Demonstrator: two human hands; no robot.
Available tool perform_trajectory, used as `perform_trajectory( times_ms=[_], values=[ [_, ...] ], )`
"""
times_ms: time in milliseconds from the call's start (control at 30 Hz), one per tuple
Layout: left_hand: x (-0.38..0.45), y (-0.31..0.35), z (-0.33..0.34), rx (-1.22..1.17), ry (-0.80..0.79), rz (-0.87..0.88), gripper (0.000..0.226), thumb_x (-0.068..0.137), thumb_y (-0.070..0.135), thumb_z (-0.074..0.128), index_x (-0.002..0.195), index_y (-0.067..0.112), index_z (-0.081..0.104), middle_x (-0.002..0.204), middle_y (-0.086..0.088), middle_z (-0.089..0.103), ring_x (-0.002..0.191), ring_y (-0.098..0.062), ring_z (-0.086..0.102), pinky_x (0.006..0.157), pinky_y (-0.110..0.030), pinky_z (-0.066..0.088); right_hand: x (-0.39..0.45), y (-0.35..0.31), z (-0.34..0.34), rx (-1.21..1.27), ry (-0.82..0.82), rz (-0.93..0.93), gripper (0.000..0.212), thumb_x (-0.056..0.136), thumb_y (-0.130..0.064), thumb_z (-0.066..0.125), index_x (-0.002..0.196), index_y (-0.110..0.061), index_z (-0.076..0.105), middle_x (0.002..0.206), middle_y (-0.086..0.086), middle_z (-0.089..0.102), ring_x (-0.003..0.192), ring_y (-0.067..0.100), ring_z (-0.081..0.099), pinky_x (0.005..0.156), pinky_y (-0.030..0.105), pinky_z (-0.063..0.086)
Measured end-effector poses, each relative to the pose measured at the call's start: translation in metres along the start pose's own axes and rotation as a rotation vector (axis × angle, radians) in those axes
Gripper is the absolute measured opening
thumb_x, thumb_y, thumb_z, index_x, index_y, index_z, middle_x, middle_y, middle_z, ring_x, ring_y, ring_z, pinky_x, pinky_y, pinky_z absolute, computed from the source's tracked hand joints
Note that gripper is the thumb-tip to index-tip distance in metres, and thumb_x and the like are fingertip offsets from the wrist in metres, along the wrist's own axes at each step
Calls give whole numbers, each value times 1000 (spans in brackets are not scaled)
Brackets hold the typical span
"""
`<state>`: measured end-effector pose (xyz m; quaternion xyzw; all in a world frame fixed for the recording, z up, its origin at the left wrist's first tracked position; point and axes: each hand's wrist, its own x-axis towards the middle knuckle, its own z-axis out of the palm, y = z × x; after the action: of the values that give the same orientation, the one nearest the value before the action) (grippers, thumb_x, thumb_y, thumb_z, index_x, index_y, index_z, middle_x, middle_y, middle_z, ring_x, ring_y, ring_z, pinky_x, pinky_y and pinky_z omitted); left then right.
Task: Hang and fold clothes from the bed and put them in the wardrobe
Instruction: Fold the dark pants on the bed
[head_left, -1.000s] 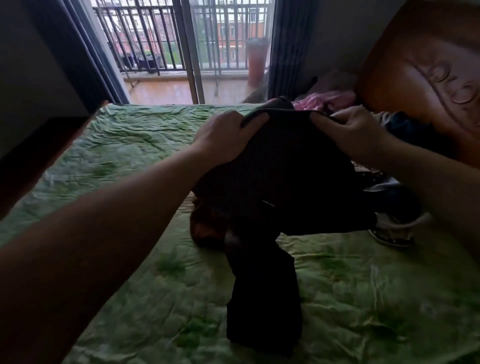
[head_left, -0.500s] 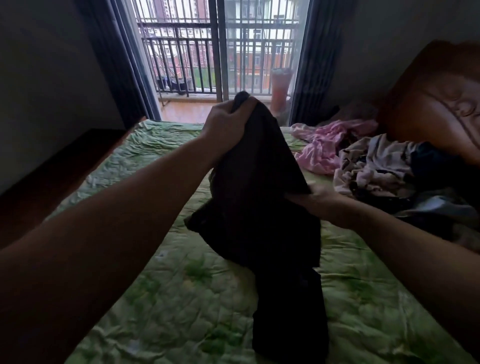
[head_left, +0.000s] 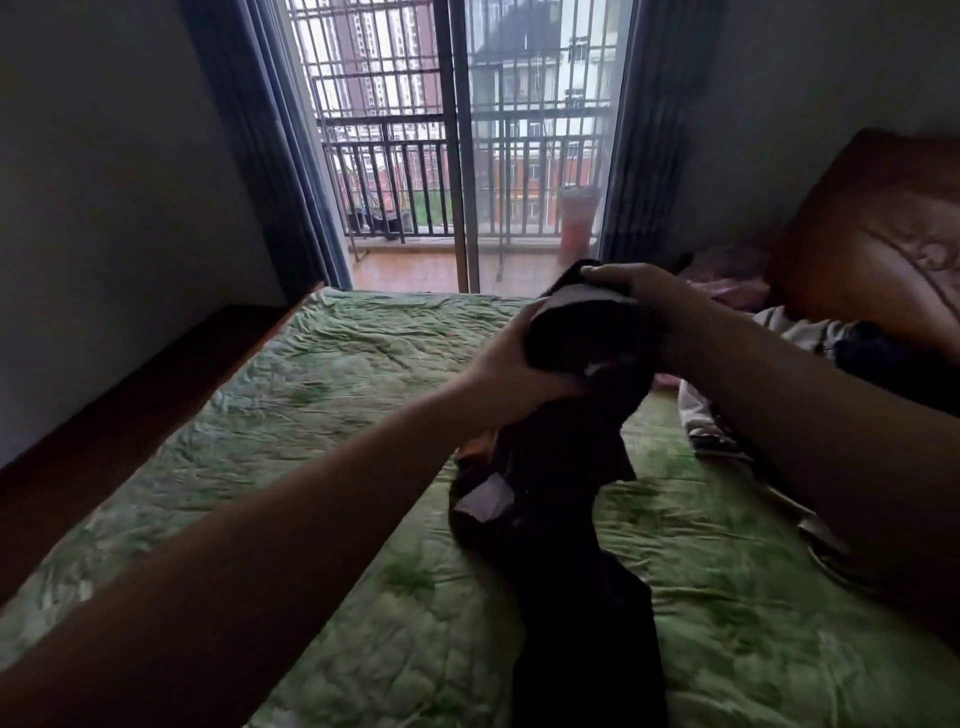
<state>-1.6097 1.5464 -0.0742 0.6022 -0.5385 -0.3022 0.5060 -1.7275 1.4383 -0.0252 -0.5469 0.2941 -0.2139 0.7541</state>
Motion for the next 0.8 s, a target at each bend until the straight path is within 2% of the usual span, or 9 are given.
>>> perform_trajectory(
  times_ms=[67, 133, 233, 300, 400, 500, 667, 733, 800],
  values=[
    [11, 5, 13, -24, 203, -89, 31, 72, 15, 76, 100, 23, 64, 89, 3, 70, 88, -17, 67, 81, -34, 56, -9, 3, -2, 53, -53, -7, 32, 77, -43, 63, 86, -11, 65, 72, 5, 70, 65, 16, 68, 64, 25, 57],
    [22, 4, 20, -81, 259, -180, 9, 73, 22, 72, 80, 23, 67, 80, 0, 72, 81, -22, 68, 79, -40, 56, -15, 12, -8, -63, -52, -73, 48, 67, -51, 71, 98, -15, 64, 84, 3, 71, 79, 17, 68, 75, 31, 56],
    [35, 7, 26, -181, 256, -216, 7, 85, 28, 65, 84, 21, 65, 87, -6, 71, 81, -25, 67, 75, -35, 57, -24, 31, -16, -416, 26, -192, 45, 75, -30, 78, 112, -24, 54, 101, 3, 69, 90, 19, 68, 73, 27, 56],
    [38, 15, 31, -166, 240, -232, 16, 93, 34, 57, 90, 21, 65, 88, -4, 69, 80, -21, 66, 73, -31, 54, -33, 38, -25, -464, 48, -128, 26, 82, -18, 73, 99, -30, 58, 95, -1, 71, 85, 18, 70, 68, 32, 58],
    [35, 27, 34, -92, 143, -259, 29, 95, 41, 54, 107, 17, 65, 88, -3, 68, 75, -18, 64, 70, -28, 53, -43, 29, -43, -481, 73, -67, 14, 85, -9, 68, 89, -22, 62, 78, -1, 68, 66, 13, 67, 52, 32, 56],
    [25, 40, 18, 93, 15, -264, 31, 88, 41, 64, 111, 21, 64, 96, -3, 71, 80, -19, 68, 73, -28, 57, -48, 3, -66, -517, 140, -101, 7, 91, -9, 59, 86, -14, 60, 69, 1, 62, 57, 13, 62, 53, 31, 58],
    [20, 70, -25, 493, -152, -278, 47, 74, 12, 79, 117, 21, 61, 100, -4, 67, 78, -18, 68, 70, -33, 59, -58, -43, -98, -759, 288, -81, 19, 90, -3, 46, 88, -12, 62, 69, 7, 57, 51, 18, 59, 48, 32, 56],
    [22, 74, -43, 742, -196, -264, 51, 74, 17, 80, 121, 23, 61, 102, -3, 68, 86, -21, 68, 81, -38, 58, -58, -54, -103, -816, 352, -106, 28, 89, 1, 42, 88, -14, 65, 66, 6, 58, 44, 16, 59, 49, 30, 54],
    [26, 72, -60, 943, -183, -231, 36, 80, 27, 75, 114, 19, 67, 93, -1, 69, 84, -18, 66, 84, -35, 55, -54, -57, -104, -974, 435, -151, 25, 87, 1, 45, 85, -13, 66, 66, 7, 61, 47, 18, 60, 50, 29, 52]
  ],
)
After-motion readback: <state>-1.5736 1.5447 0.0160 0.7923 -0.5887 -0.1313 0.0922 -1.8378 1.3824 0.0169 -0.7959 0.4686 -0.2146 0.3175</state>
